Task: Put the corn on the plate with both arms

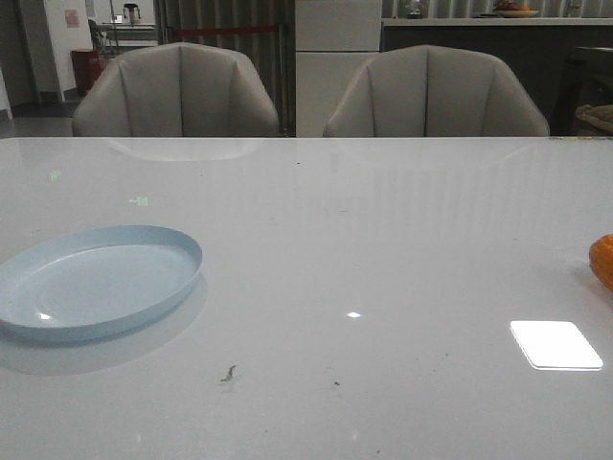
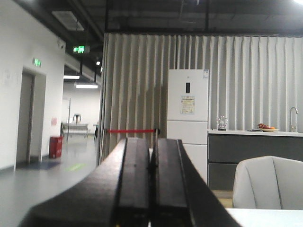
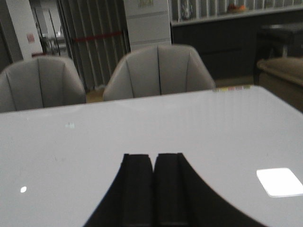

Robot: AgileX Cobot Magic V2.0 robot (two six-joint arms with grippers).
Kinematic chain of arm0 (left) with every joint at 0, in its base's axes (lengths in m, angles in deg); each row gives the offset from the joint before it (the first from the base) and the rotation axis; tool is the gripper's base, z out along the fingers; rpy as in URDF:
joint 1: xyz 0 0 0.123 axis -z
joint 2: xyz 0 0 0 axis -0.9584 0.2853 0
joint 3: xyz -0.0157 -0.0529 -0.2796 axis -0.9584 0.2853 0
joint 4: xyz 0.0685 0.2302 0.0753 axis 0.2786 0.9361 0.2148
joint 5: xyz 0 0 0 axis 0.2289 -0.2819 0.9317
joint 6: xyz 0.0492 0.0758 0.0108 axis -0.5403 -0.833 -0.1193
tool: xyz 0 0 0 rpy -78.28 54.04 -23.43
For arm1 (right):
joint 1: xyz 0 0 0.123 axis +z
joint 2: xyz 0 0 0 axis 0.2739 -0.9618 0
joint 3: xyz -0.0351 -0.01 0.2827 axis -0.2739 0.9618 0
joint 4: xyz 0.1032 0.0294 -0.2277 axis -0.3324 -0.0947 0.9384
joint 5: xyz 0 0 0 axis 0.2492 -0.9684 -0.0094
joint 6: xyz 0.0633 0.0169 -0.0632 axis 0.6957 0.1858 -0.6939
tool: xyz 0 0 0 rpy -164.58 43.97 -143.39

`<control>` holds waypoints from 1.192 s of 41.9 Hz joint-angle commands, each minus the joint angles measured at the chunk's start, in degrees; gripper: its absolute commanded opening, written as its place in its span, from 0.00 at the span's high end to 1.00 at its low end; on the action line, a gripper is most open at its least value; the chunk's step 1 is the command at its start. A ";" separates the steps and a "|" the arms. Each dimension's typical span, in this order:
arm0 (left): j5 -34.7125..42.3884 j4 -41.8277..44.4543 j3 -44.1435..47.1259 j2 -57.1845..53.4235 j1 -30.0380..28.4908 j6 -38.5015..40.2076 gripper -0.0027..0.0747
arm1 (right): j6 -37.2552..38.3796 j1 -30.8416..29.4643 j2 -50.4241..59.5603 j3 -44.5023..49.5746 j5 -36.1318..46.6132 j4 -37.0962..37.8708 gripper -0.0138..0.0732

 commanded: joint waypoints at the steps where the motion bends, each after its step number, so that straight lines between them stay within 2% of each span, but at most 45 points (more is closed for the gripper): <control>1: -1.84 5.44 -6.69 -0.57 -0.03 0.70 0.84 | 0.24 -0.08 1.41 -3.66 8.72 -0.15 0.77; 6: -7.34 8.18 -13.78 1.93 -0.03 0.70 0.84 | 0.24 -0.08 1.41 -12.64 2.18 -0.15 0.77; 14: -13.93 10.07 -25.62 12.34 -0.03 0.70 0.84 | 0.09 -0.08 -4.57 -30.19 -13.76 1.36 0.77; 22: -15.72 9.27 -33.74 26.92 -0.03 0.70 0.84 | 0.09 -0.08 -16.87 -39.90 -14.32 1.36 0.77; 31: -15.62 8.53 -37.09 41.82 -0.03 0.70 0.84 | 0.09 -0.08 -31.33 -41.70 -12.65 1.36 0.77; 40: -18.75 -3.69 -37.09 51.96 -0.03 0.70 0.84 | 0.09 -0.08 -42.01 -41.70 -13.25 1.30 0.77; 44: -21.58 -6.19 -37.09 55.57 -0.03 0.70 0.84 | 0.14 -0.08 -44.64 -41.70 -13.90 0.60 0.77; 47: -23.58 -6.19 -37.09 58.21 -0.03 0.70 0.79 | 0.14 -0.08 -45.63 -41.70 -14.62 0.23 0.77; 50: -25.80 -6.19 -37.09 60.28 -0.03 0.70 0.68 | 0.14 -0.08 -46.54 -41.70 -14.95 0.23 0.77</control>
